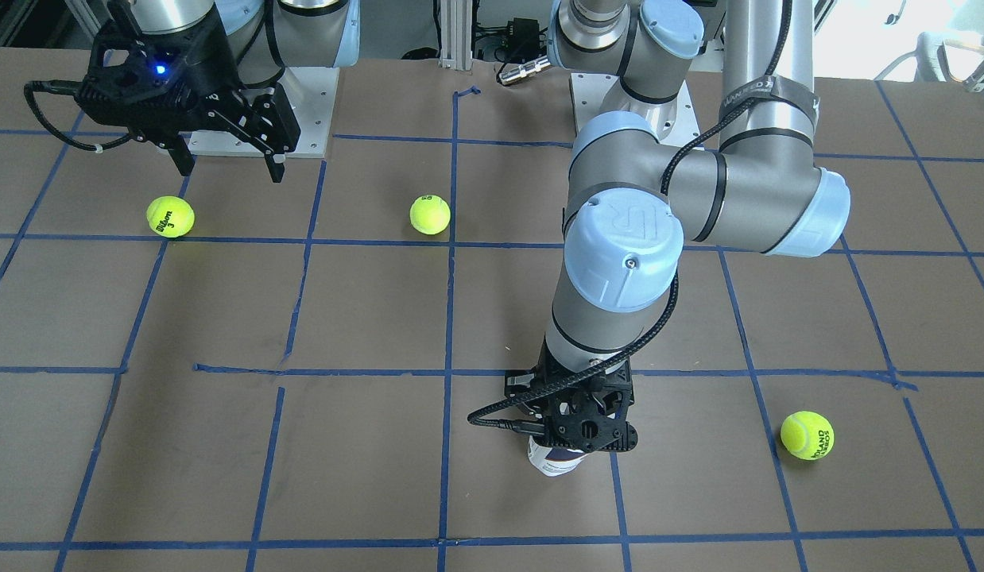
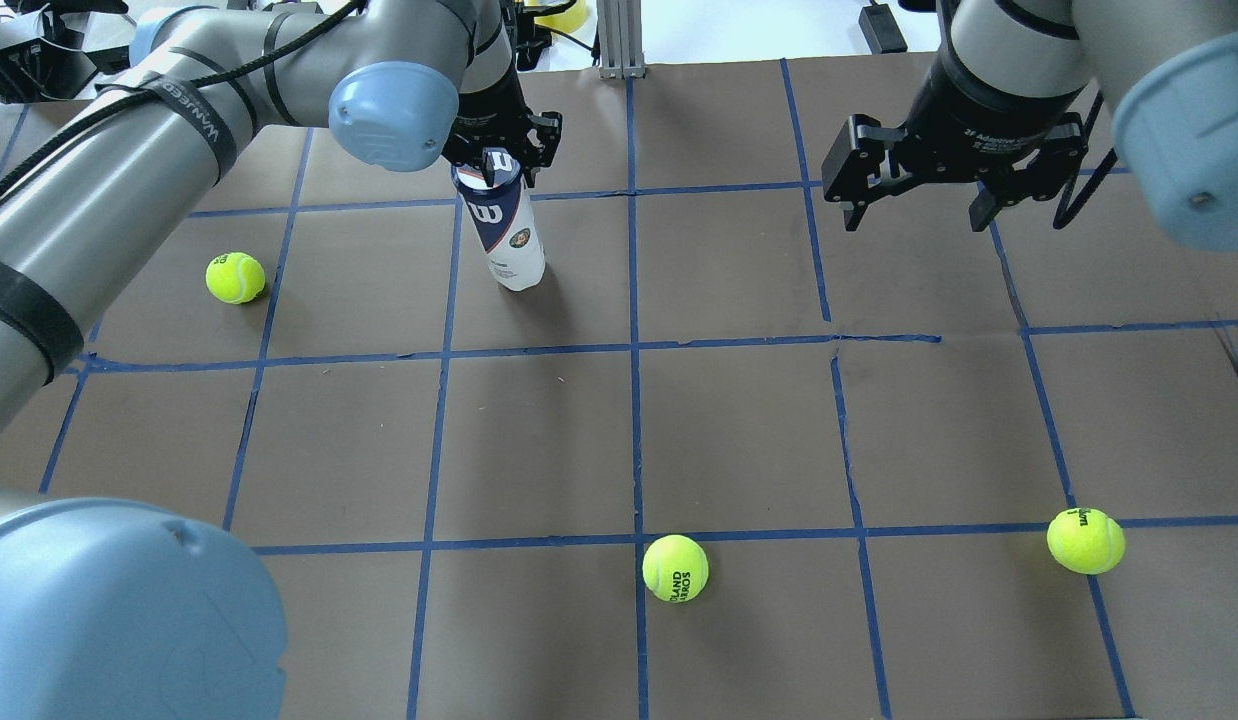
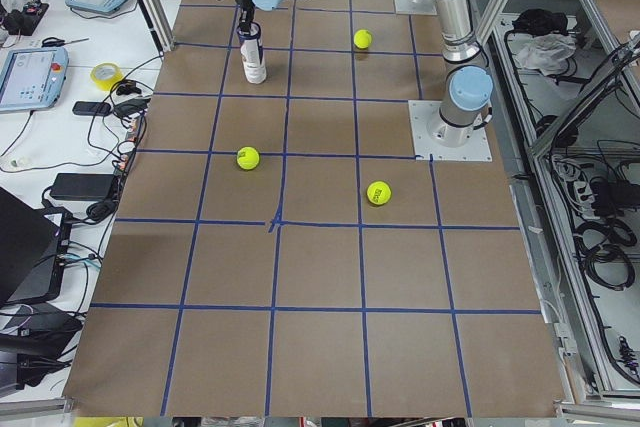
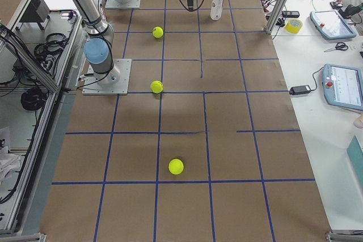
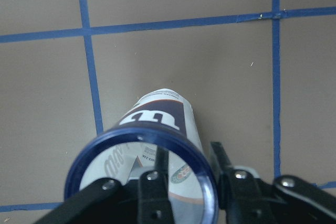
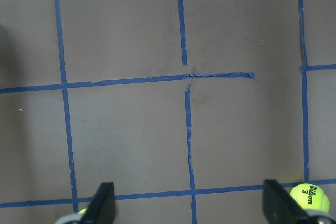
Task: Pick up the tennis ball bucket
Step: 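Open the left gripper, releasing the standing can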
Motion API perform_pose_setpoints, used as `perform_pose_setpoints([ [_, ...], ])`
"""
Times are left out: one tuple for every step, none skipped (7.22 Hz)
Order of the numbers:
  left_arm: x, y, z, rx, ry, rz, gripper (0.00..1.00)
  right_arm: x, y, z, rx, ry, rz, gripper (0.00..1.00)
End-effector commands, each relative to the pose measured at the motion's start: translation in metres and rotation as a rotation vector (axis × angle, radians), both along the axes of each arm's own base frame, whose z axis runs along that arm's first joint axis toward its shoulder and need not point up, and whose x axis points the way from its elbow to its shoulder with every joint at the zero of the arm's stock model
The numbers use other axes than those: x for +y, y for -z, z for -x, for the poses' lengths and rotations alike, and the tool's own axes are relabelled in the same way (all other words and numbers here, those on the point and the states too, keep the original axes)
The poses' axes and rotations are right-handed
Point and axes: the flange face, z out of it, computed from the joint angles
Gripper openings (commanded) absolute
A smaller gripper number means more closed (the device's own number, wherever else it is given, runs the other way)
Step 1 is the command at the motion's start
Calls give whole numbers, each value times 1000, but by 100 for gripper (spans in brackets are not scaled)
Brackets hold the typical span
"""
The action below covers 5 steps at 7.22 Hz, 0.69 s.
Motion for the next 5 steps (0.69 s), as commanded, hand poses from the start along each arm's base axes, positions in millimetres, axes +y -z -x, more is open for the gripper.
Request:
perform_pose_setpoints([
  [7, -21, 0, 15, 22, 21, 100, 0, 0, 0, 1, 0, 1, 100],
  [9, -35, 0, 24, 23, 41, 100, 0, 0, 0, 1, 0, -1, 100],
  [17, -56, 4, 63, 32, 58, 100, 0, 0, 0, 1, 0, -1, 100],
  [29, -77, -4, 52, 24, 33, 100, 0, 0, 0, 1, 0, -1, 100],
  [43, -114, -16, 51, 10, 48, 100, 0, 0, 0, 1, -1, 1, 100],
])
